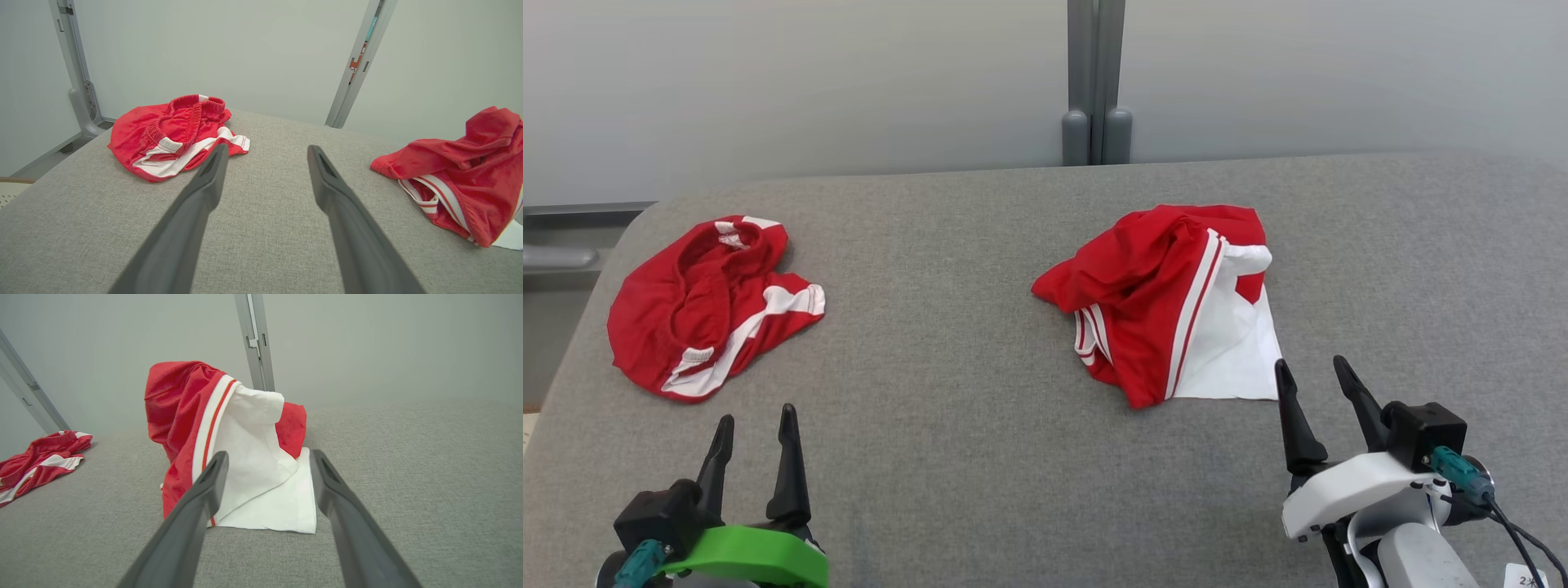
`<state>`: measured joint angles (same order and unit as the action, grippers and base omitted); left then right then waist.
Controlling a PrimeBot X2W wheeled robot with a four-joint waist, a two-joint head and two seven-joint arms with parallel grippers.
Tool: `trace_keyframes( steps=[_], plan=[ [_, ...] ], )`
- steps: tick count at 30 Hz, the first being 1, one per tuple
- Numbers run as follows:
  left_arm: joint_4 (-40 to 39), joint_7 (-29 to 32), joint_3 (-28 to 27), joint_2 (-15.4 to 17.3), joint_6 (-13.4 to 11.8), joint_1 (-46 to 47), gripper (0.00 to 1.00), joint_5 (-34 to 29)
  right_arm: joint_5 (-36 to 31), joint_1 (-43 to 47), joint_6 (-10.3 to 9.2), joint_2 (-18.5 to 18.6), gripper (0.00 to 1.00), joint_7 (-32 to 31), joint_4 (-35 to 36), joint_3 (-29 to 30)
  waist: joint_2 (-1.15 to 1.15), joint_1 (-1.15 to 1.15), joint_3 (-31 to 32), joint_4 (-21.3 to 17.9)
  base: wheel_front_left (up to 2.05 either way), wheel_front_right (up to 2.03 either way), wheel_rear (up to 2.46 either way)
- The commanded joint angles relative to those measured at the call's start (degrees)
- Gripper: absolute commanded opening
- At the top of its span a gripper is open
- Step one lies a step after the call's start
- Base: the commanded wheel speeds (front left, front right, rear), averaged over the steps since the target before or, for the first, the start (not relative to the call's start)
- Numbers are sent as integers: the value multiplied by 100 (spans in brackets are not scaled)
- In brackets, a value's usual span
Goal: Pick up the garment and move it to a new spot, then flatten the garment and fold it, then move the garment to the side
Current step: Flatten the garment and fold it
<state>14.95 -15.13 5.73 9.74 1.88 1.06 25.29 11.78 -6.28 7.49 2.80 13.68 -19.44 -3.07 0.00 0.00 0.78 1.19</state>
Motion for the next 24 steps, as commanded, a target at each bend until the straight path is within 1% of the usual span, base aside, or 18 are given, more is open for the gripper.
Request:
trace_keyframes(
  steps=[1,11,16,20,24],
  plan=[
    [8,-3,-56,-36,48,-52,100,-60,35,-11,0,17,100,-15,-16,-5,0,0,-11,7,0,0,0],
    [-16,-3,-285,-216,210,-52,100,-313,87,-71,0,17,100,-35,-41,-112,0,0,-113,44,0,0,0],
    [0,-3,-347,-278,277,60,100,-395,80,-276,-1,17,100,-159,-88,-212,0,0,-191,106,0,0,0],
    [2,-3,-367,-331,329,181,100,-465,95,-614,0,18,100,-414,-205,-274,0,0,-289,184,0,0,0],
    [-29,-3,-380,-388,379,257,100,-524,248,-1116,0,15,100,-837,-464,-297,0,0,-414,269,0,0,0]
  ],
)
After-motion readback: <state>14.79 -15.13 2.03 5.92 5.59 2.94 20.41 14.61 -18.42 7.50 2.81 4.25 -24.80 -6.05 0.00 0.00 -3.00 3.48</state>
